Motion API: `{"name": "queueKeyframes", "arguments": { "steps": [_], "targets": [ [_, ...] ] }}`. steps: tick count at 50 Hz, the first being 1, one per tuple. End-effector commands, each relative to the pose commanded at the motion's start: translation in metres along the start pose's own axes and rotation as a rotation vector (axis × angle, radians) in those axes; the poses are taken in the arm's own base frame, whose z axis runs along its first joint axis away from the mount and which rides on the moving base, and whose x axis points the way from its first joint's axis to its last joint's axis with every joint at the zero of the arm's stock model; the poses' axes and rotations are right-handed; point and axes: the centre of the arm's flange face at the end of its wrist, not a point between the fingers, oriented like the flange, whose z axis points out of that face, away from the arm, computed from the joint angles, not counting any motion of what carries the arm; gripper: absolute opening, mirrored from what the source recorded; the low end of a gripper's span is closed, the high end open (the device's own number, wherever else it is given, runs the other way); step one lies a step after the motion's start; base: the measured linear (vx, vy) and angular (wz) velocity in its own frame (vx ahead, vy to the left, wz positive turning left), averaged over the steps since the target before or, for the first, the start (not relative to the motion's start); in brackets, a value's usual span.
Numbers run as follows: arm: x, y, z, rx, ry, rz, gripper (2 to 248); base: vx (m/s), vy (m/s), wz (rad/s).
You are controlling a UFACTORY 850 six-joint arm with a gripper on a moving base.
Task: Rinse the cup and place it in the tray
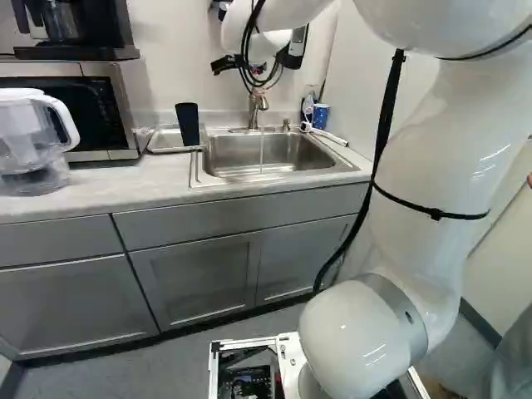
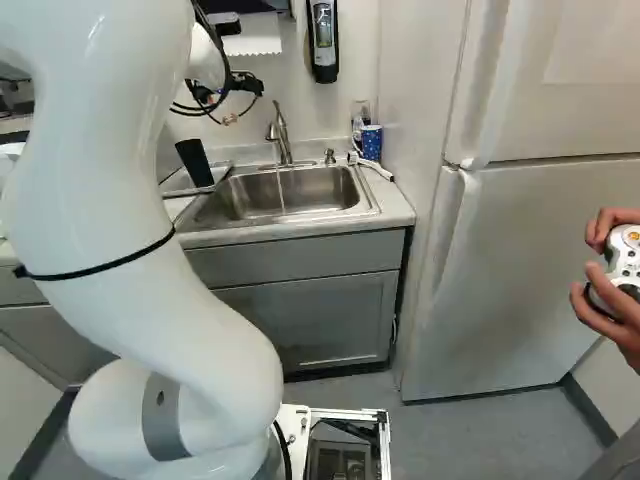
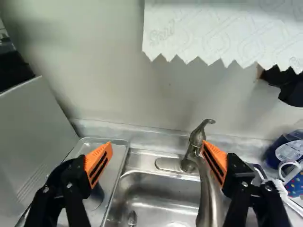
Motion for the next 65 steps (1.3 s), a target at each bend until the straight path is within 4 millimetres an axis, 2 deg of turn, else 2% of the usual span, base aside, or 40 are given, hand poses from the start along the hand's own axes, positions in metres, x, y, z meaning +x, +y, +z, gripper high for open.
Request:
{"name": "queueKeyframes", "arguments": {
  "steps": [14,53,65],
  "targets": [
    [0.007,0.014,0.018,-0.022,0.009,0.007,247,0.000,0.000,0.000],
    [0.021,0.033,0.091,-0.046,0.037,0.013,247,0.000,0.000,0.000],
    [0.022,0.036,0.094,-0.050,0.038,0.014,247,0.000,0.000,0.000]
  ]
}}
